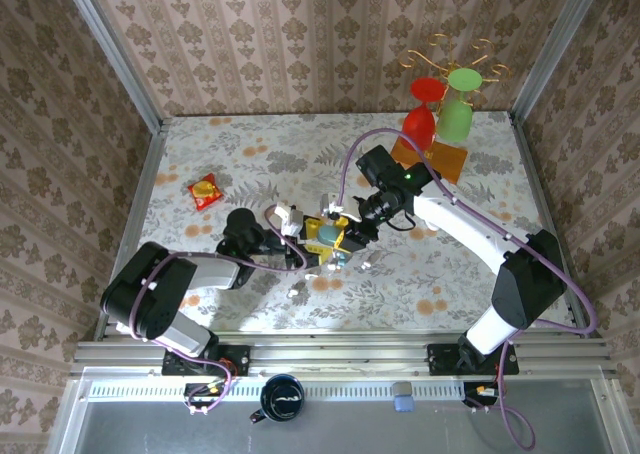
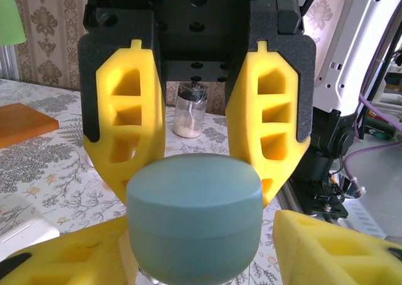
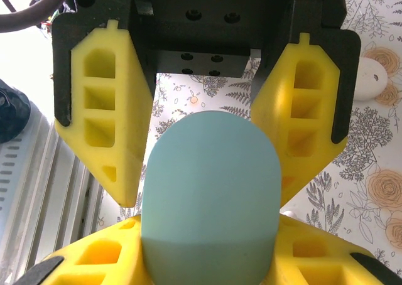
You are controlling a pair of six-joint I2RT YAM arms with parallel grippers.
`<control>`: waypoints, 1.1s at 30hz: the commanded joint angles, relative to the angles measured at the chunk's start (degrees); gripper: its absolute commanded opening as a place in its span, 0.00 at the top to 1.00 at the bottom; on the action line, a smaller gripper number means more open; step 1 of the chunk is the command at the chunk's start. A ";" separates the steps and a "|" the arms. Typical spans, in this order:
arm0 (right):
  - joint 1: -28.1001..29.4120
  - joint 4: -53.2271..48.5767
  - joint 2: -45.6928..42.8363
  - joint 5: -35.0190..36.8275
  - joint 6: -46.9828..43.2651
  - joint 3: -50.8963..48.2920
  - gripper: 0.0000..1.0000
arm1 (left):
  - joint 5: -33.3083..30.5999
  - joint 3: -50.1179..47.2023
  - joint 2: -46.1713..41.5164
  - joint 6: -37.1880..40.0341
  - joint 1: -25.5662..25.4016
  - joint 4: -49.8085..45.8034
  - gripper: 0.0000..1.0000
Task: Insert the wireless bluetooth earbuds into the charging case
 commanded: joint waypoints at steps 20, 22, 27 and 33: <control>-0.21 -3.14 -0.70 1.04 -2.05 0.27 0.85 | 1.66 0.40 -2.46 0.32 -0.01 3.81 0.43; -0.33 -3.51 -0.78 1.06 -2.19 0.12 0.85 | 1.81 0.31 -2.50 0.23 -0.01 3.81 0.44; -0.51 -3.24 -1.86 0.74 -2.29 -0.82 0.85 | 1.53 -0.04 -2.55 -0.07 0.26 3.81 0.32; -0.69 -1.79 -2.70 -0.38 -1.39 -1.22 0.86 | 1.75 0.22 -2.13 -0.13 0.17 3.72 0.36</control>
